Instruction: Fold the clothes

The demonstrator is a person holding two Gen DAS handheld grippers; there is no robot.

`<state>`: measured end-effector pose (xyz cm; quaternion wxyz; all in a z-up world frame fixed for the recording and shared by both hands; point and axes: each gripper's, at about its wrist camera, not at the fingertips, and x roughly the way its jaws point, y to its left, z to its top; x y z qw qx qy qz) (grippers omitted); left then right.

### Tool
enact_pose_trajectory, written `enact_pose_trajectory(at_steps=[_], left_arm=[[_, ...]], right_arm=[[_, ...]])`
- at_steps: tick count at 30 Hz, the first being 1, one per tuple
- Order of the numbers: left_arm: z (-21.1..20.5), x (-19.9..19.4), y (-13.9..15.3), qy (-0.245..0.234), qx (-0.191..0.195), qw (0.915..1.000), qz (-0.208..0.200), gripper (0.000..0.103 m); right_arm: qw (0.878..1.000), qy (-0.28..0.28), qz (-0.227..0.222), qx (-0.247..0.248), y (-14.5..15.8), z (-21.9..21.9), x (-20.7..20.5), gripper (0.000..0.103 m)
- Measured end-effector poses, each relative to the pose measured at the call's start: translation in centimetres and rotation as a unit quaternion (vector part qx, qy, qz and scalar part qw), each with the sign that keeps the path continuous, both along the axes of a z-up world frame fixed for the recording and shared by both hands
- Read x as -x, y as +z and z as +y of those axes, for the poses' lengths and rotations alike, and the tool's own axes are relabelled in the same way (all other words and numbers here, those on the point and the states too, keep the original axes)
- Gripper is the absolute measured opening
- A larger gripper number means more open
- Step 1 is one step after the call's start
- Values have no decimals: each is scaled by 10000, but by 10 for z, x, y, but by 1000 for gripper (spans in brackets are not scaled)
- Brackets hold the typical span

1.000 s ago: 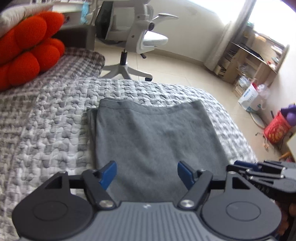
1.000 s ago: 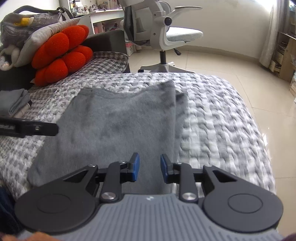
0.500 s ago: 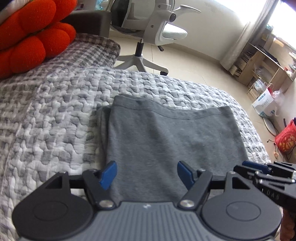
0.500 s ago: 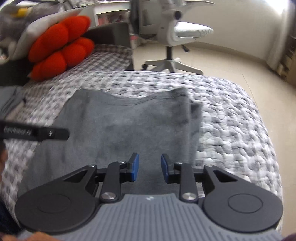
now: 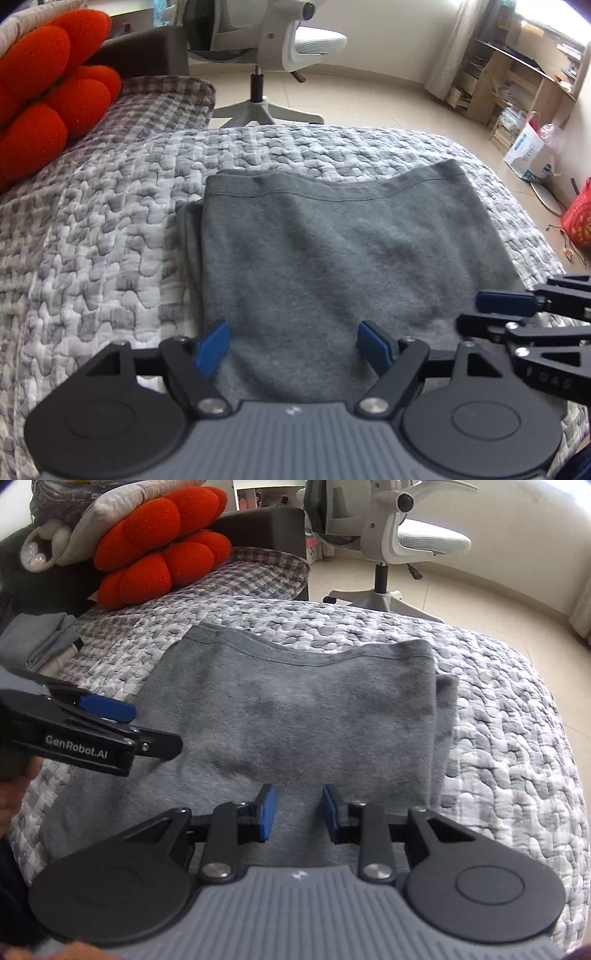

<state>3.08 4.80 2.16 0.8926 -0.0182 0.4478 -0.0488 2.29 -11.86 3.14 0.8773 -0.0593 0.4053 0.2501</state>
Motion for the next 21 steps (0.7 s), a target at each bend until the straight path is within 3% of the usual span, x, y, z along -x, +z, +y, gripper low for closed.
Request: enact_pose_trajectory(at_steps=[5,21], left_arm=[[3,2,0,52,-53,10000,11,78],[17,1,-3,288,-51,9994,197,80]], right_arm=[[9994,-157,154,-266,1,-18,-6,28],[9971,-745,117,-124,5,-44,-14,32]])
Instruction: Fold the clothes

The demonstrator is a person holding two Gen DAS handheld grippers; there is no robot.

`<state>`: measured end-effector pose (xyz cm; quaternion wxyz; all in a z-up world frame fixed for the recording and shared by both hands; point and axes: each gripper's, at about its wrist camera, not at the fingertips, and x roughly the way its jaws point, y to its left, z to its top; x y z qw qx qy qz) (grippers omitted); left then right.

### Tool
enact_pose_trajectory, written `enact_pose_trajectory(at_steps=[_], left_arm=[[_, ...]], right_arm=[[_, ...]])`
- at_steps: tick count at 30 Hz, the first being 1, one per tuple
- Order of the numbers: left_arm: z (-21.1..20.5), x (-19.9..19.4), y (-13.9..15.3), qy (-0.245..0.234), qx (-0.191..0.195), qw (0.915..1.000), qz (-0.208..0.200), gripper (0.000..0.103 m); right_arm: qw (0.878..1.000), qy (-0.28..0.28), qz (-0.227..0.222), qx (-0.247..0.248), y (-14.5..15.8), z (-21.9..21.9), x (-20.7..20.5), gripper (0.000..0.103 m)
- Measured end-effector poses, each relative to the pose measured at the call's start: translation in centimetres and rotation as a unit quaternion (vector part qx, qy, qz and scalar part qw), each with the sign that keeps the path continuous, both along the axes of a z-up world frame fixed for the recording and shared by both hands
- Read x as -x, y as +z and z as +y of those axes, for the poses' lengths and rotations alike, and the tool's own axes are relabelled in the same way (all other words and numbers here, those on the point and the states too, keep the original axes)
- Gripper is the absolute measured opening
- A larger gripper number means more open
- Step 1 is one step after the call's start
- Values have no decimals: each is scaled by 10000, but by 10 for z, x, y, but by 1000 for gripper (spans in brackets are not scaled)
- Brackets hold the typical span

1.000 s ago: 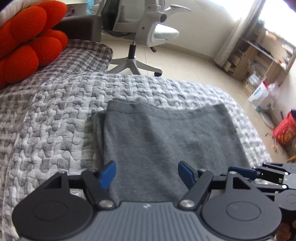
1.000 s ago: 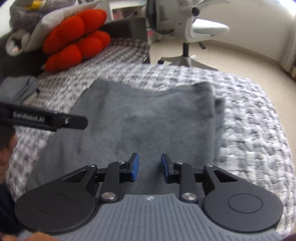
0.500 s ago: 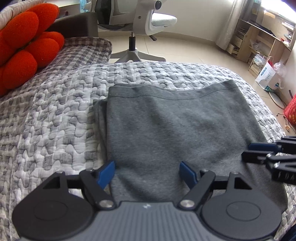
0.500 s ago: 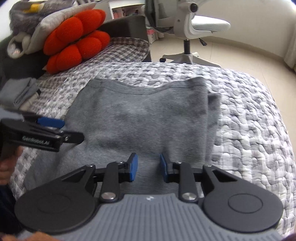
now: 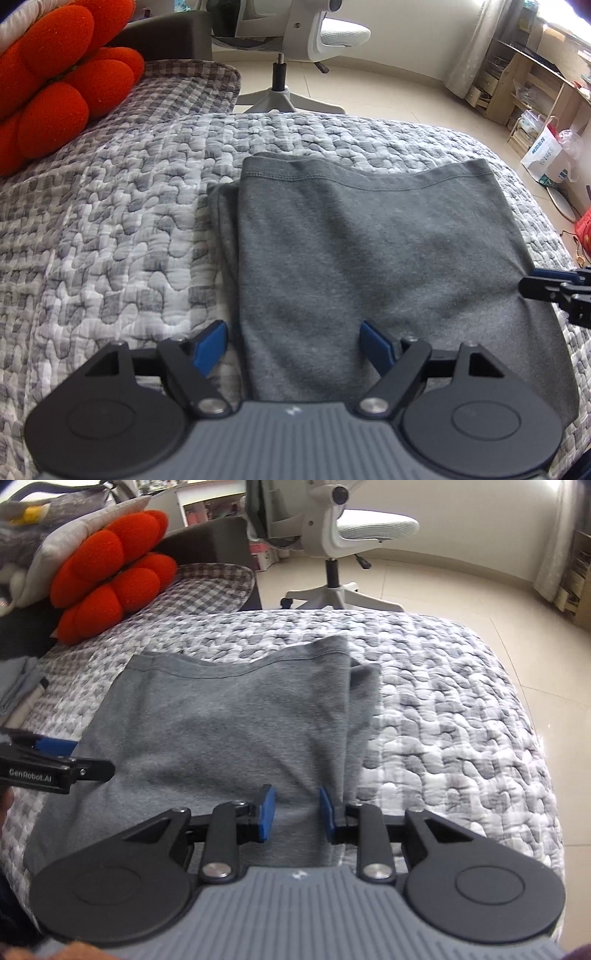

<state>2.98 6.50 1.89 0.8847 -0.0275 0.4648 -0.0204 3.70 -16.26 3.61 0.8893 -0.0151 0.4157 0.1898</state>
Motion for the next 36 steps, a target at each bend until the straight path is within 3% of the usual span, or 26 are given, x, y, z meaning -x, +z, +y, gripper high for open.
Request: enact_pose_trajectory(at_steps=[4,16,36], left_arm=[[1,-1,0,79,-151,9998,-39,81],[9,-2,2,315,-114,9994,-83,80],[23,1,10,579,200,9981,-36,79]], right_arm=[[9999,34,97,-32,-3,-3,-1,33],[9998,73,20,183,-4,1,0,33],[9996,-154,-83,218,-1,-2,-1,35]])
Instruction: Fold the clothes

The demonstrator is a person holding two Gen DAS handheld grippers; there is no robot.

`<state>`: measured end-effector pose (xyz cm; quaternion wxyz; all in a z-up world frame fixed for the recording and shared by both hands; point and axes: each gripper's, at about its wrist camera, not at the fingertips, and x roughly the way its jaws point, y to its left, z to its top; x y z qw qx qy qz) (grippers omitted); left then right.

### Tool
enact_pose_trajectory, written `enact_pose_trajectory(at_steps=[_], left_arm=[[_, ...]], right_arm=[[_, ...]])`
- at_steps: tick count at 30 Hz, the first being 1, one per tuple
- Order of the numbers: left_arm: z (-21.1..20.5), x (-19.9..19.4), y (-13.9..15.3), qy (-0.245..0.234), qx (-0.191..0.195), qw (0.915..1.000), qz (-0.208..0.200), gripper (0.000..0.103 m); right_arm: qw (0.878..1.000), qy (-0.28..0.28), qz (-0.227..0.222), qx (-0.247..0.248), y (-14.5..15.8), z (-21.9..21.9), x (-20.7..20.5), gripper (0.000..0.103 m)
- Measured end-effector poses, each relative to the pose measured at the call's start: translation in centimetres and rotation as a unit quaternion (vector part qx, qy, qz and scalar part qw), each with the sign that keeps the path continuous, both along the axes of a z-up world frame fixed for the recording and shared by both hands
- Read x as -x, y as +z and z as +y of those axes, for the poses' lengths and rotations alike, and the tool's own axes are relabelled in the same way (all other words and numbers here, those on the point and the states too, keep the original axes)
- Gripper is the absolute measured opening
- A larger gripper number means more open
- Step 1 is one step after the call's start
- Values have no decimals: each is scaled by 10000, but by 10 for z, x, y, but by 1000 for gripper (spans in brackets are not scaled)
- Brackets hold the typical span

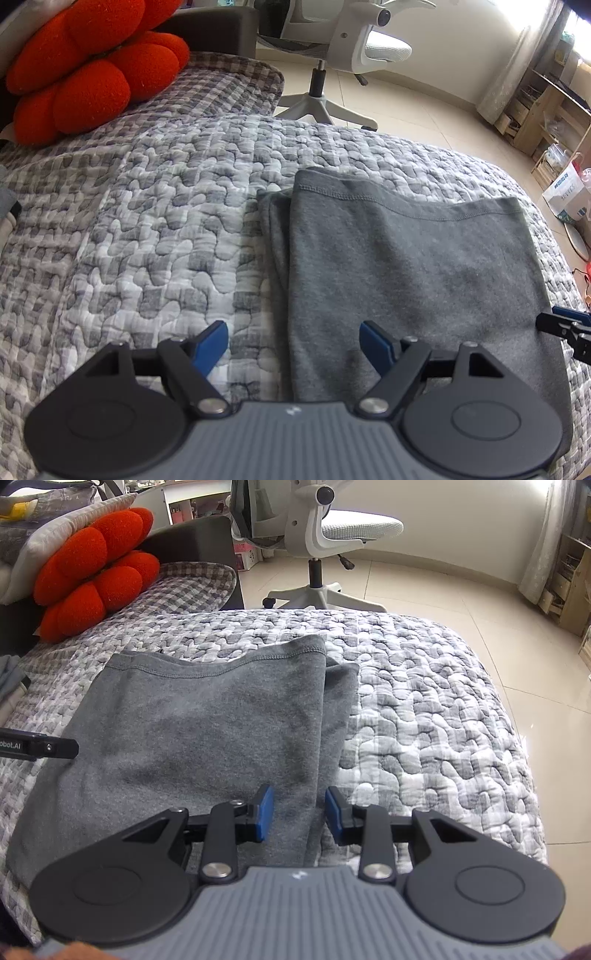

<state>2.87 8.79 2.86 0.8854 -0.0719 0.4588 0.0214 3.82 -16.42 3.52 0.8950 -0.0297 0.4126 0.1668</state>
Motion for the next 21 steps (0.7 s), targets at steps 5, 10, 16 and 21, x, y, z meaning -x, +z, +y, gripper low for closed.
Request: enact_pose_trajectory(at_steps=[5,10,16,21], left_arm=[[-8,4,6,-174,-106,9995,-226,79],[-12,2,6,-251,-124,9993,-234,79],[-11,1,5,-296,-82,9993,-229,79],[-10,1,5,-278,-39,9994,-211,79]], right_arm=[[9997,72,-184,-145,6,3,1,35],[9990,215,-174,-360,8,11,-6,35],[9994,322,-127,52,-3,32,-21,38],[9997,176,-168,-13,-3,32,-32,38]])
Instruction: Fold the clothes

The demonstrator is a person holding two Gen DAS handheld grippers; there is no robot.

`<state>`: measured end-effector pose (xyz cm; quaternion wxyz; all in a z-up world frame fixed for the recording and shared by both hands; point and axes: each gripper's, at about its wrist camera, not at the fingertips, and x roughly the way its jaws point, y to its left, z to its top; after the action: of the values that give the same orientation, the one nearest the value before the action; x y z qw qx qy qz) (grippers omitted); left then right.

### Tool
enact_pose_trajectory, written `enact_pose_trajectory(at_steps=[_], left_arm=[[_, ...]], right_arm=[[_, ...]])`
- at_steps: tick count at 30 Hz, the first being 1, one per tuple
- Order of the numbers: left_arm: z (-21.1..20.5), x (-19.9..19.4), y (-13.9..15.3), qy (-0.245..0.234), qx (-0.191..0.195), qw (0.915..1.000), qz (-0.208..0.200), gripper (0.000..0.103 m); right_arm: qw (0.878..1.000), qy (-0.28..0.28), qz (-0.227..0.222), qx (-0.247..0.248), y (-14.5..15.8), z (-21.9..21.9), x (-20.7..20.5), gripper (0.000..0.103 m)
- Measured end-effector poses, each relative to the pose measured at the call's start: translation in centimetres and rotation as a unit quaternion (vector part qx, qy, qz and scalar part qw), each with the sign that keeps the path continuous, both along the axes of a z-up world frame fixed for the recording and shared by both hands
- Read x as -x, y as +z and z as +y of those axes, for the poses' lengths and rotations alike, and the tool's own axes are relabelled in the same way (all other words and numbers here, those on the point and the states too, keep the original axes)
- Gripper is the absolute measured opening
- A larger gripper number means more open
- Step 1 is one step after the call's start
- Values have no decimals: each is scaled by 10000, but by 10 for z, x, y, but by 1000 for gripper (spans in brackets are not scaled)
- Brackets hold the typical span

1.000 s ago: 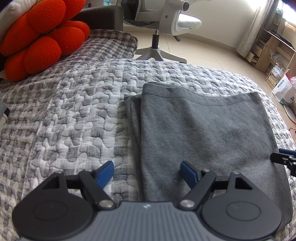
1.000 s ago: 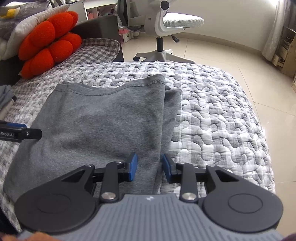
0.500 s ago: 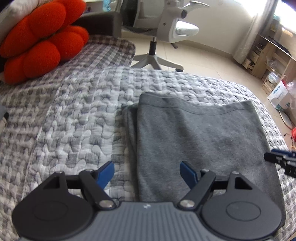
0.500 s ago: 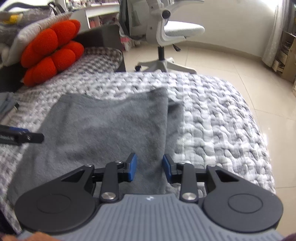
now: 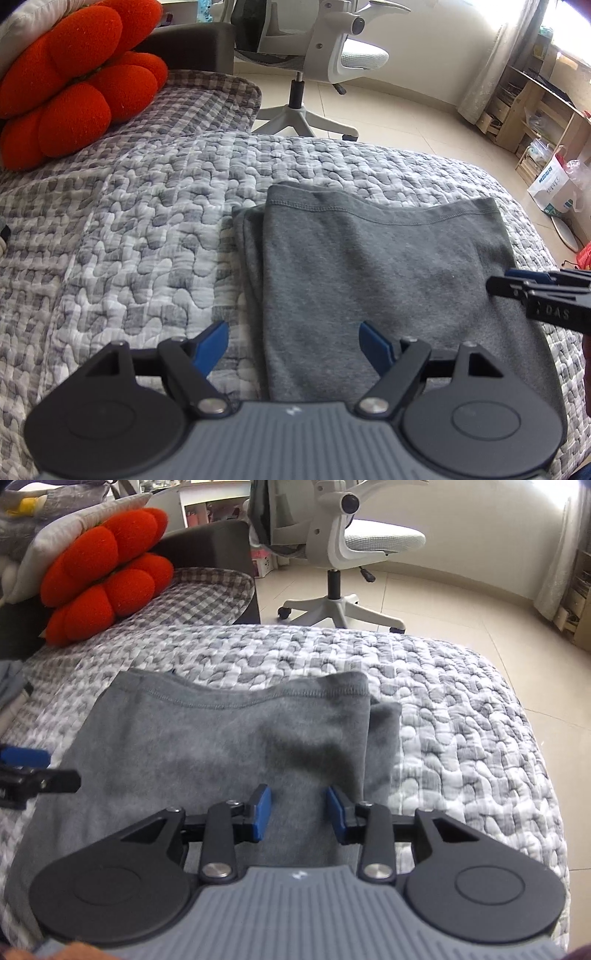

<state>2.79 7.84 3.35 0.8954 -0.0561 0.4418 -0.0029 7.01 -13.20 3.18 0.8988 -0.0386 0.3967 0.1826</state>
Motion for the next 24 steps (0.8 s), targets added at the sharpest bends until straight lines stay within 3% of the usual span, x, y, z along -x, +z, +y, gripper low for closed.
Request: enact_pose_trajectory(at_steps=[16,24], left_arm=[[3,-3,1,92,-72,9999,-103,79],[4,-8,0,158,-259,9993,-222,79]], right_arm=[[9992,-116,-344,148,-7,21,-30,44],[9976,-545,-391,-177,8,1,-33,44]])
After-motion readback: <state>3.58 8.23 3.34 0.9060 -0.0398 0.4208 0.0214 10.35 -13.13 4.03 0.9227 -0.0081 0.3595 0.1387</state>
